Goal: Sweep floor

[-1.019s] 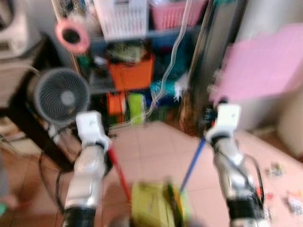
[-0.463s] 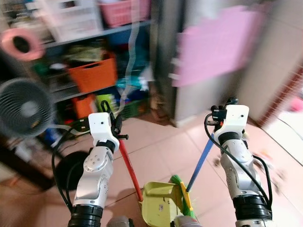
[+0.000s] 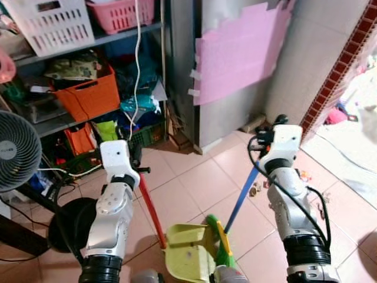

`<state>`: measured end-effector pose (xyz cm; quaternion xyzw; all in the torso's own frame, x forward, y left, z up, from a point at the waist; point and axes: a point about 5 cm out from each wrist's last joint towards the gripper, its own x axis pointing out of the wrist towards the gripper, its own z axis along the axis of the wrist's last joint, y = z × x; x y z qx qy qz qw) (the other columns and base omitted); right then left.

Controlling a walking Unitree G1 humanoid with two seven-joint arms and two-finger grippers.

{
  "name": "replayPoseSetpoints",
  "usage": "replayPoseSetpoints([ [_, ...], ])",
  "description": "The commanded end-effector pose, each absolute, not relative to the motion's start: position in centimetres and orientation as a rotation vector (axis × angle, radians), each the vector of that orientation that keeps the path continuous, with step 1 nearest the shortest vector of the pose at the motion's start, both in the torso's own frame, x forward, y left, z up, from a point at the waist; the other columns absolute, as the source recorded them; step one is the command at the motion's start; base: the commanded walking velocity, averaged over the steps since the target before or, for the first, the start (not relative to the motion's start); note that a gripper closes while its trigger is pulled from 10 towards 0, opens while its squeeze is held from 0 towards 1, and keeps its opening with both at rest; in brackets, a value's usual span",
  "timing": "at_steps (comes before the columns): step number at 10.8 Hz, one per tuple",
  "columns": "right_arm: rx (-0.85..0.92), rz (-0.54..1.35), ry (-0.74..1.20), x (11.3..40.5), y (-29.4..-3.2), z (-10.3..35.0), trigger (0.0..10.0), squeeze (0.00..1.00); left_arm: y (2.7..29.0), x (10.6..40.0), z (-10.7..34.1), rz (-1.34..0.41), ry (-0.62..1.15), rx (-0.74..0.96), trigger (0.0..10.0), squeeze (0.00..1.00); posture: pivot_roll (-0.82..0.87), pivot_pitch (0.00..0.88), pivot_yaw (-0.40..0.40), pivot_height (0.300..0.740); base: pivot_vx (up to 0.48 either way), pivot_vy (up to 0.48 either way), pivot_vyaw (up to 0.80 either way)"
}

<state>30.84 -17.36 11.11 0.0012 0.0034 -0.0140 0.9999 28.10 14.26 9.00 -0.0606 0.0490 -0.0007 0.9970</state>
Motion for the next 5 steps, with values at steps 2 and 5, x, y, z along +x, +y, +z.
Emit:
replayPoseSetpoints([
  [2, -0.002, -0.044, 0.059, 30.4, -17.7, 9.9, 10.0, 0.00, 14.7, 28.3, 10.1, 0.018, 0.045, -0.092, 10.0, 0.00, -0.01, 0.000, 0.067, 0.740, 0.000, 0.000, -0.80],
  [5, 0.003, -0.067, 0.056, 30.4, -17.8, 9.9, 10.0, 0.00, 15.5, 28.8, 11.1, 0.060, -0.003, -0.014, 10.0, 0.00, -0.01, 0.000, 0.076, 0.740, 0.000, 0.000, -0.80],
])
